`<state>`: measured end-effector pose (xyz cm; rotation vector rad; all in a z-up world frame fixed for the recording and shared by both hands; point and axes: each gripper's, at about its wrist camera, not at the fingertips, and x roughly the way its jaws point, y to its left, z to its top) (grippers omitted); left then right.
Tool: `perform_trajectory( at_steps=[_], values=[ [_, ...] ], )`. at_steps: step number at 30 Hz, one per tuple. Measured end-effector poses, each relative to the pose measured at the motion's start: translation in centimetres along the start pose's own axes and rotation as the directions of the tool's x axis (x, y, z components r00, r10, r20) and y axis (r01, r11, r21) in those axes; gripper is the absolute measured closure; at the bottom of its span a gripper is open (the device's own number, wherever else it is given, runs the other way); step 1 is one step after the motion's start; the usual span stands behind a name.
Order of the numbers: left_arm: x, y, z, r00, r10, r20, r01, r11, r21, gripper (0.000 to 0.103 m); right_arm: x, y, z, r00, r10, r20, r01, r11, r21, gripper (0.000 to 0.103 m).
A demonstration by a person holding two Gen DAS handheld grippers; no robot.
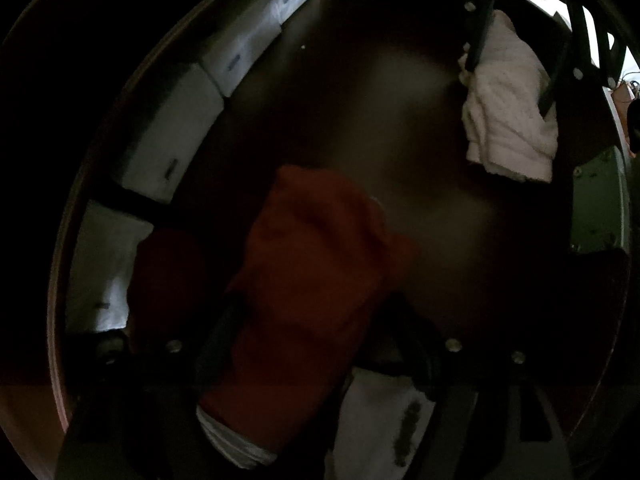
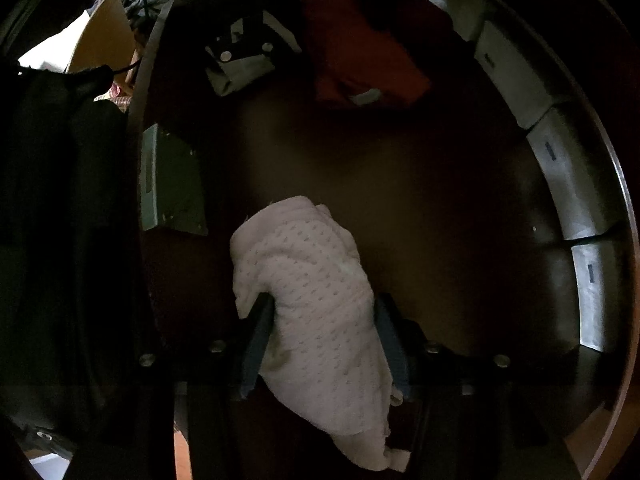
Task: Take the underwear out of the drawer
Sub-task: 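Grasp the red cloth with the left tool while the right tool grasps white dotted underwear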
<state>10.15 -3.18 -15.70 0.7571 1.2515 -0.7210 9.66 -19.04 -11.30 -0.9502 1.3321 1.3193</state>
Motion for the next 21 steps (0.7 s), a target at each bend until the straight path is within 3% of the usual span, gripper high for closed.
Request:
perform_trajectory(
  at_steps=[6, 14, 17, 21],
  values=[
    [0.7, 0.8, 0.8, 1.000, -0.012, -0.006, 0.012, 1.000, -0.006, 0.027, 0.5, -1.1, 0.1, 0.999, 0.036, -0.019, -0.035, 0.999, 0.040, 0.046],
    [0.6, 0.9, 1.6, 1.000, -0.031, 0.001, 0.031, 0.999, -0.020, 0.027, 1.3, -4.4, 0.1, 0.991, 0.127, -0.039, -0.119, 0.977, 0.178, 0.047],
    [0.3, 0.9, 1.5, 0.999, -0.031, 0.011, 0.032, 0.999, -0.028, 0.029, 1.2, -4.5, 0.0, 0.993, 0.113, -0.029, -0.106, 0.976, 0.189, 0.055],
    [-0.3, 1.3, 1.0, 0.999, -0.039, 0.034, 0.041, 0.997, -0.060, 0.042, 0.8, -4.3, 0.1, 0.998, 0.059, 0.000, -0.058, 0.974, 0.218, 0.062]
  ],
)
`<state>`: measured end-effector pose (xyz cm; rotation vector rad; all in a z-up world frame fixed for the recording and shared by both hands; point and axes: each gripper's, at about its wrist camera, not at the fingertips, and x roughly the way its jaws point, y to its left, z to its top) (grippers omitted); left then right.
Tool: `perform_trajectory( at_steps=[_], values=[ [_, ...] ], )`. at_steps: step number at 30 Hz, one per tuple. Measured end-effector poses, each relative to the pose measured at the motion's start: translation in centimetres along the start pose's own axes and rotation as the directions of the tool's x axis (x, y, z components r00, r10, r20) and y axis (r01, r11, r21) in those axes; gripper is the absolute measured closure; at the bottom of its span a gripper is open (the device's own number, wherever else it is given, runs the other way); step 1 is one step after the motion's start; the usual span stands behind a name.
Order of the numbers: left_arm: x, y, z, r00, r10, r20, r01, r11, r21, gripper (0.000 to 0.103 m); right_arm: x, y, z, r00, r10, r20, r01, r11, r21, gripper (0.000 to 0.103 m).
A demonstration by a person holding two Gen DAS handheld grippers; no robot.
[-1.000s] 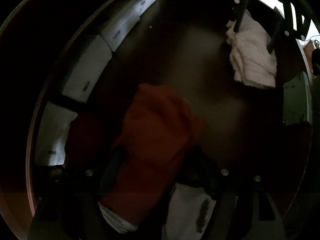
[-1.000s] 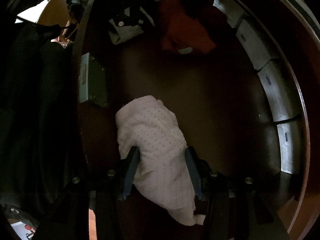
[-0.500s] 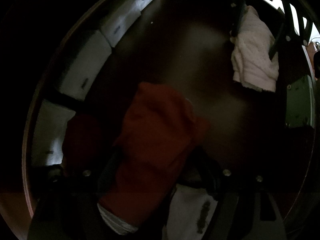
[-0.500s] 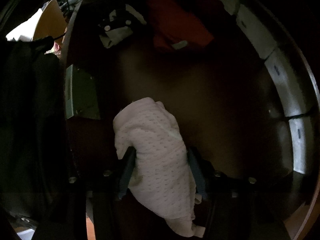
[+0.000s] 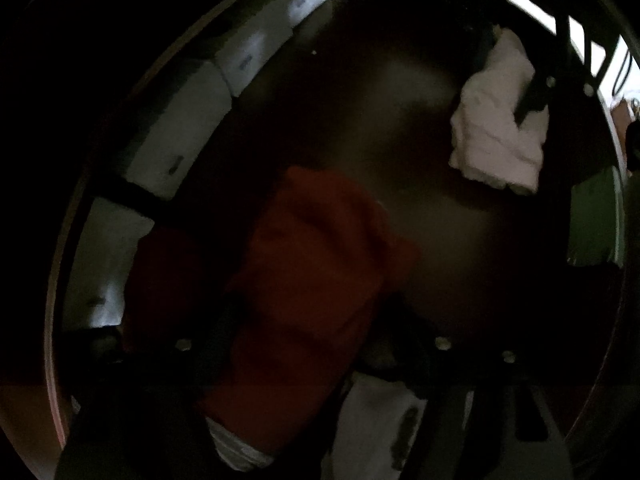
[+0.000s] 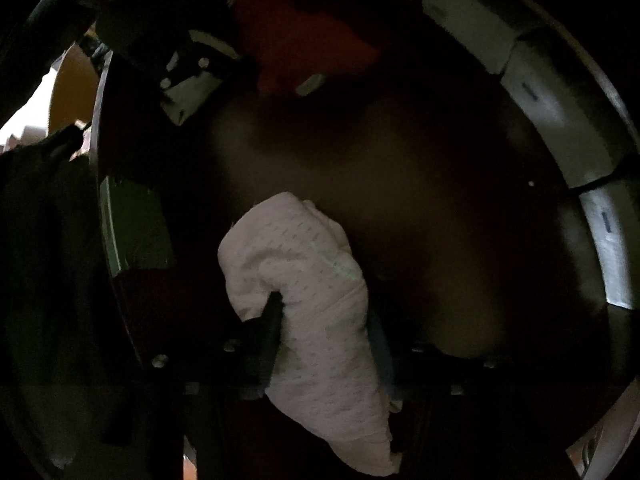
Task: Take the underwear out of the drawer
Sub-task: 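Grasp the red cloth with the left tool while the right tool grasps white dotted underwear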
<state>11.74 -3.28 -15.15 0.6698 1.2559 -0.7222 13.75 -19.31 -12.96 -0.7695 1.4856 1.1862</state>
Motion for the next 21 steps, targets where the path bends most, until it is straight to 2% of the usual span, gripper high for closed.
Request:
perform_trajectory(
  at_steps=[4, 10, 11, 21],
  values=[
    [-1.1, 0.7, -1.0, 0.999, -0.017, 0.028, 0.019, 0.998, -0.056, 0.058, -0.9, 0.4, -0.4, 0.996, -0.056, 0.065, 0.053, 0.997, 0.052, 0.066],
    [-2.3, 0.6, -1.3, 0.997, -0.004, 0.074, 0.011, 0.995, -0.097, 0.074, -1.8, 1.0, -2.2, 0.986, -0.081, 0.148, 0.065, 0.992, 0.112, 0.067],
    [-2.4, 0.5, -1.4, 0.997, -0.001, 0.082, 0.010, 0.994, -0.105, 0.075, -2.2, 0.8, -3.6, 0.983, -0.081, 0.163, 0.061, 0.990, 0.124, 0.067],
    [-4.3, 0.8, -2.1, 0.984, 0.040, 0.173, -0.003, 0.977, -0.211, 0.082, -4.5, 3.0, -4.6, 0.955, -0.094, 0.282, 0.037, 0.979, 0.202, 0.067]
  ],
)
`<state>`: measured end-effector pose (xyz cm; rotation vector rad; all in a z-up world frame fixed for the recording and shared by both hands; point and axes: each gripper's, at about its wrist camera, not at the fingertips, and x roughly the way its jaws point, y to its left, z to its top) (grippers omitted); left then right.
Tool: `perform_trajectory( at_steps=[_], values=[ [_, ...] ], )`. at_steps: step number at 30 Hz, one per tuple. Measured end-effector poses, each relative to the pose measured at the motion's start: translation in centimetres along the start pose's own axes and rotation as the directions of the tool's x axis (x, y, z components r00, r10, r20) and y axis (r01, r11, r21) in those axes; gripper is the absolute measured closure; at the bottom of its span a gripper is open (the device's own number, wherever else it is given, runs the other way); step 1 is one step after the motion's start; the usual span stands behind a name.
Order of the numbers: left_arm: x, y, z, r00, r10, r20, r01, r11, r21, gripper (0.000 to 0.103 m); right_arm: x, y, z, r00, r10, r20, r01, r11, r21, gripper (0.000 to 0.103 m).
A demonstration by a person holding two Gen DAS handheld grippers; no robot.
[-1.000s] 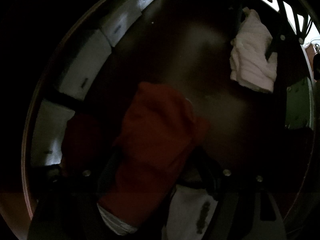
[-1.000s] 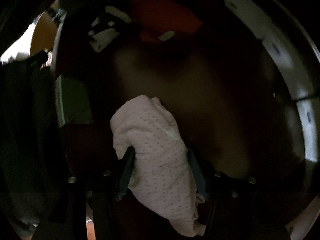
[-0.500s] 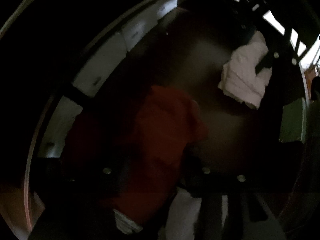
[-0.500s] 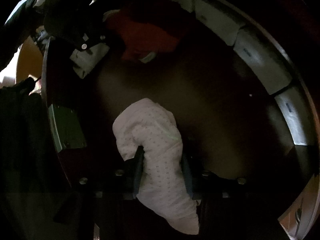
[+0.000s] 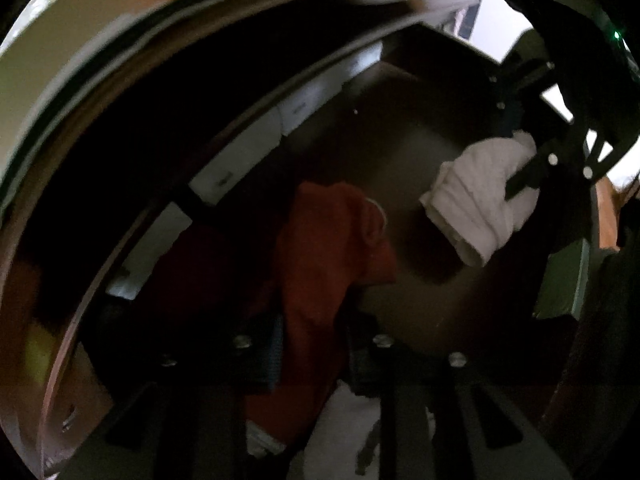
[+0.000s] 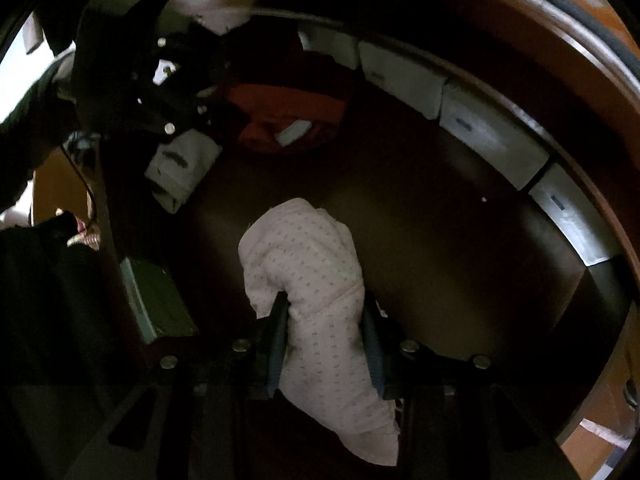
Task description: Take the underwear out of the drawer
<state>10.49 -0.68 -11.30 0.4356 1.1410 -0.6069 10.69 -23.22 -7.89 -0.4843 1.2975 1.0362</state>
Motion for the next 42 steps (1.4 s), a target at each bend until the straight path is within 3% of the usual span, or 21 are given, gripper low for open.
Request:
perform_trajectory(
  at_steps=[7, 15, 26, 42],
  values=[
    [-1.9, 0.9, -1.3, 0.995, 0.052, 0.083, -0.044, 0.994, -0.096, 0.083, -2.9, -2.2, 2.0, 0.994, 0.004, 0.110, -0.011, 0.998, 0.064, 0.067],
    [-2.8, -0.2, -0.8, 0.978, 0.135, 0.156, -0.107, 0.978, -0.177, 0.084, -2.2, -1.1, 2.4, 0.981, 0.005, 0.196, -0.029, 0.993, 0.118, 0.067],
    [-3.0, -1.1, -0.3, 0.962, 0.153, 0.227, -0.089, 0.959, -0.271, 0.085, -2.6, 0.3, 2.9, 0.947, -0.003, 0.322, -0.054, 0.984, 0.170, 0.066],
    [-7.5, -2.0, -1.5, 0.923, 0.212, 0.321, -0.099, 0.937, -0.335, 0.085, -5.3, 2.1, 2.7, 0.898, -0.033, 0.440, -0.052, 0.982, 0.179, 0.066]
  ],
)
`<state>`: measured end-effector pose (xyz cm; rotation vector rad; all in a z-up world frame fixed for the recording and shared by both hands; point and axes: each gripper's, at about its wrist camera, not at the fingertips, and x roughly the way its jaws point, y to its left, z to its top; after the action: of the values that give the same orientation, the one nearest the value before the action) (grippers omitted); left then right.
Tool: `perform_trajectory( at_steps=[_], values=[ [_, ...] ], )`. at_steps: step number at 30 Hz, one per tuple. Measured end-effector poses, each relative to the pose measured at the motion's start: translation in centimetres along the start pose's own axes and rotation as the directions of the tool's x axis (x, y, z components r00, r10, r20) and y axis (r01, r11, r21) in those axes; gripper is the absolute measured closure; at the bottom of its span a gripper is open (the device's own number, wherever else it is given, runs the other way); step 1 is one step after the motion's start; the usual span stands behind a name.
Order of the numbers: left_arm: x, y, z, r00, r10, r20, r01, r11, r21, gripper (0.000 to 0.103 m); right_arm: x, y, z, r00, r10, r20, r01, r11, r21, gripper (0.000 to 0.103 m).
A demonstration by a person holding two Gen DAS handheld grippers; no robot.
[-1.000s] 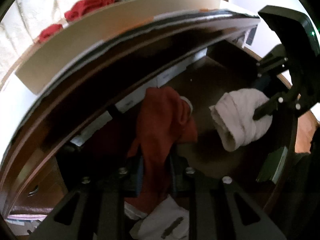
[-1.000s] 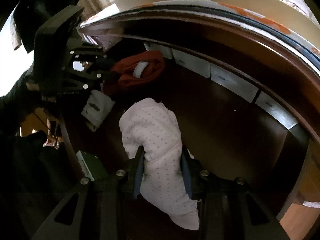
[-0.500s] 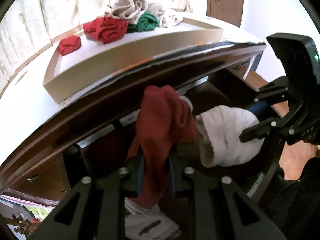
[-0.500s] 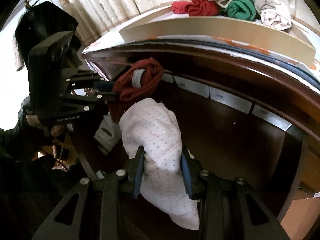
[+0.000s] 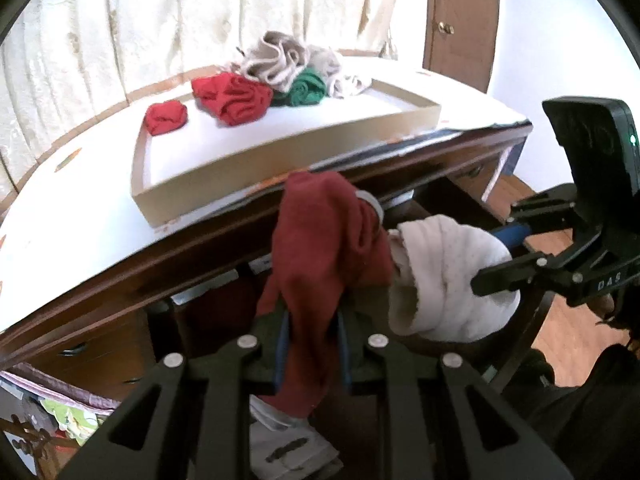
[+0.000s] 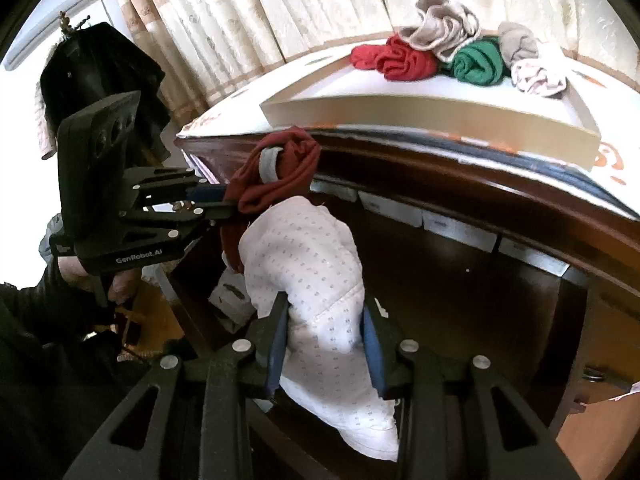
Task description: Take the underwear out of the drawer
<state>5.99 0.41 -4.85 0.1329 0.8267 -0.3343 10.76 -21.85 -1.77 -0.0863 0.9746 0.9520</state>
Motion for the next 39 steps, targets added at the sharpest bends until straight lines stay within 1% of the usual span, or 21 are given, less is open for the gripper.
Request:
perform_trajectory(
  at_steps=[4, 7, 12, 17, 24, 29, 34, 39],
  values=[
    [-0.6, 0.0, 0.2, 1.000, 0.009, 0.026, -0.009, 1.000, -0.015, 0.085, -0.5, 0.5, 0.2, 1.000, -0.004, 0.028, 0.004, 1.000, -0.007, 0.066],
    [-1.1, 0.0, 0.3, 0.998, 0.029, 0.053, -0.028, 0.999, -0.023, 0.085, -0.9, 0.9, 0.4, 0.999, -0.011, 0.051, 0.011, 1.000, -0.014, 0.066],
    [-2.5, 0.3, 0.6, 0.992, 0.046, 0.115, -0.040, 0.998, -0.055, 0.085, -1.7, 1.3, 0.7, 0.995, 0.002, 0.098, -0.001, 1.000, -0.006, 0.066],
    [-3.8, 0.9, 1.0, 0.982, 0.067, 0.175, -0.051, 0.995, -0.091, 0.085, -2.6, 1.5, 1.3, 0.990, 0.010, 0.144, -0.011, 1.000, 0.003, 0.066],
    [-5.2, 1.4, 2.0, 0.967, 0.091, 0.237, -0.063, 0.991, -0.121, 0.085, -3.8, 1.8, 2.2, 0.979, 0.012, 0.204, -0.013, 1.000, 0.006, 0.066],
    [-5.7, 1.7, 2.8, 0.960, 0.099, 0.261, -0.067, 0.989, -0.130, 0.085, -4.2, 1.8, 3.0, 0.972, 0.012, 0.233, -0.015, 1.000, 0.014, 0.066],
    [-5.8, 2.4, 3.5, 0.957, 0.105, 0.270, -0.067, 0.987, -0.144, 0.085, -4.6, 1.7, 3.7, 0.965, 0.023, 0.260, -0.031, 0.999, 0.026, 0.066],
    [-6.2, 3.5, 4.6, 0.948, 0.134, 0.289, -0.091, 0.983, -0.157, 0.086, -5.0, 1.5, 5.0, 0.959, 0.027, 0.282, -0.039, 0.999, 0.036, 0.066]
  ],
)
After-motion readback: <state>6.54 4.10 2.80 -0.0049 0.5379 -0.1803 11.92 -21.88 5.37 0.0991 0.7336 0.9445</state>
